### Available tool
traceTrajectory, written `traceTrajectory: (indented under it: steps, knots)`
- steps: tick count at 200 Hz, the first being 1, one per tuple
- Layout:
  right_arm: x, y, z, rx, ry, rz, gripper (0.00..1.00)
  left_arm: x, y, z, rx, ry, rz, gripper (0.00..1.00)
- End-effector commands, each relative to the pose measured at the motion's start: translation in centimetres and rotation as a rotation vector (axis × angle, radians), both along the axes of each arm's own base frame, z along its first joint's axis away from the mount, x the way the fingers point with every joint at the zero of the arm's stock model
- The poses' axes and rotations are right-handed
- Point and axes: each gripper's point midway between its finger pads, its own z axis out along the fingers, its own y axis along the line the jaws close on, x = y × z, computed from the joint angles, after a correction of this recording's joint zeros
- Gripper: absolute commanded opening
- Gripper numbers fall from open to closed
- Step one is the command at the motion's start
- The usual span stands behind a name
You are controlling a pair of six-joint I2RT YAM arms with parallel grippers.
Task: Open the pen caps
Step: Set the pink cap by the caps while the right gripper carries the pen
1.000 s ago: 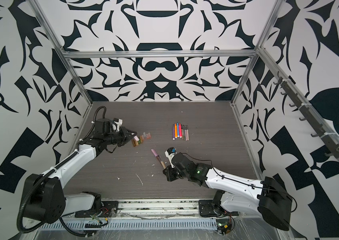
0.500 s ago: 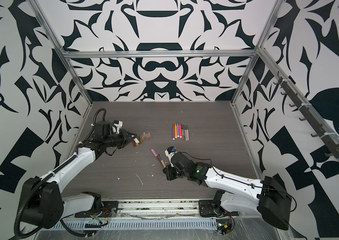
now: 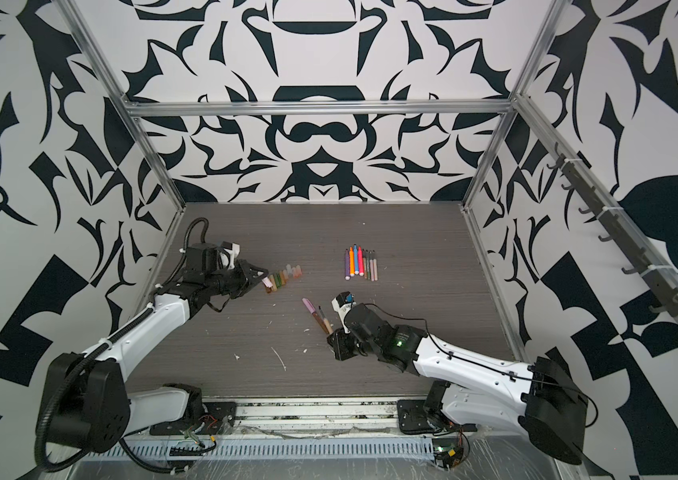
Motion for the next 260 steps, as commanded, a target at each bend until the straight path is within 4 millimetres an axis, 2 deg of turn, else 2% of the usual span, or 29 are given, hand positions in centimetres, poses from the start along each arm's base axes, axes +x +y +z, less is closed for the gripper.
traceTrajectory:
  steps: [1, 66, 92, 114, 169, 222, 260]
  knots:
    - [0.5, 0.1, 0.9, 0.014, -0.025, -0.016, 0.00, -0.3, 1.9, -3.8, 0.058, 0.081, 0.037, 0.00]
    - [0.6, 0.1, 0.6, 0.006, -0.021, -0.016, 0.00, 1.4, 4.9, -8.7, 0.218, 0.136, 0.066, 0.05]
    - [0.6, 0.1, 0.5, 0.002, -0.022, -0.018, 0.00, 2.5, 5.3, -10.0, 0.256, 0.160, 0.057, 0.05]
    - [0.6, 0.1, 0.4, -0.002, -0.021, -0.018, 0.00, 3.3, 5.3, -10.9, 0.268, 0.175, 0.050, 0.09]
    - [0.5, -0.1, 0.1, -0.014, -0.018, -0.016, 0.00, 4.8, 4.7, -12.4, 0.245, 0.200, 0.034, 0.15]
    - [0.4, -0.1, 0.0, -0.021, -0.015, -0.011, 0.00, 5.1, 4.5, -12.8, 0.220, 0.207, 0.042, 0.31]
    - [0.5, -0.3, 0.4, -0.022, -0.025, -0.009, 0.00, 5.3, 4.2, -12.9, 0.198, 0.210, 0.045, 0.33]
